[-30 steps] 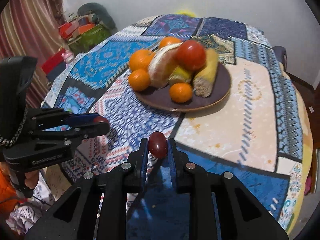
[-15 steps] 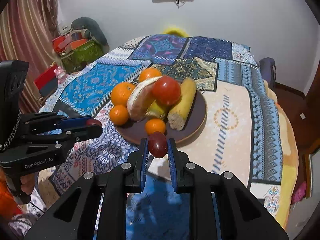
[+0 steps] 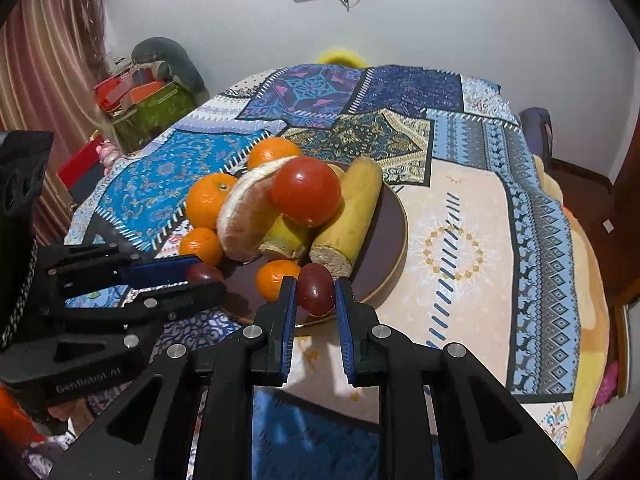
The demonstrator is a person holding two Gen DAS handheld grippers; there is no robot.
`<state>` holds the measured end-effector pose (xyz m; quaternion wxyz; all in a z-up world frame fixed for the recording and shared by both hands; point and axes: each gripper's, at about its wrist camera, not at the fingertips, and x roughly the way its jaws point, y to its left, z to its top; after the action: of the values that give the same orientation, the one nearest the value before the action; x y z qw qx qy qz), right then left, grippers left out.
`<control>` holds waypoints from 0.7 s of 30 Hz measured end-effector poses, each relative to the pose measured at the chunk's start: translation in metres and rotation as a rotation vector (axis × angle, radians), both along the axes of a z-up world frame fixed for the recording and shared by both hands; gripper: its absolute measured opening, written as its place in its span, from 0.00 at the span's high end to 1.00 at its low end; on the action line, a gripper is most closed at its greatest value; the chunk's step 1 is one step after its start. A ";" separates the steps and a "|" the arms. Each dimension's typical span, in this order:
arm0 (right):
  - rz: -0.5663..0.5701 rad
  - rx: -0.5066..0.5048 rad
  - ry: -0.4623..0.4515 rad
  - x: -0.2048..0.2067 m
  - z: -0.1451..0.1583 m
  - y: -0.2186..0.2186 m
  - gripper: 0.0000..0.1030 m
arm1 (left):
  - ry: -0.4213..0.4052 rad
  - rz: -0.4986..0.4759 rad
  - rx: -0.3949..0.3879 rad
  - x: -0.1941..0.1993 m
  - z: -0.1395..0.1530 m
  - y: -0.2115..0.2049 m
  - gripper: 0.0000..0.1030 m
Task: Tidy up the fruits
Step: 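Lower the date onto the plate with the left gripper while the right gripper places its date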
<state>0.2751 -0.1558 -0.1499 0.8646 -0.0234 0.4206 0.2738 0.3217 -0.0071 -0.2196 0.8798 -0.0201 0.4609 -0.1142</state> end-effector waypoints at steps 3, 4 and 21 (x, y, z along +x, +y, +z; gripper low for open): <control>0.001 0.004 0.015 0.005 -0.006 -0.001 0.83 | -0.001 0.004 0.006 0.003 -0.003 0.000 0.73; 0.002 0.004 0.017 0.006 -0.008 -0.001 0.83 | -0.002 0.005 0.007 0.003 -0.004 0.000 0.73; -0.021 0.020 0.008 0.000 0.011 -0.009 0.75 | -0.082 0.020 -0.034 -0.024 0.035 0.006 0.71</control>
<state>0.2751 -0.1652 -0.1393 0.8658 -0.0095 0.4218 0.2691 0.2981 -0.0010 -0.1849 0.8986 -0.0351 0.4224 -0.1137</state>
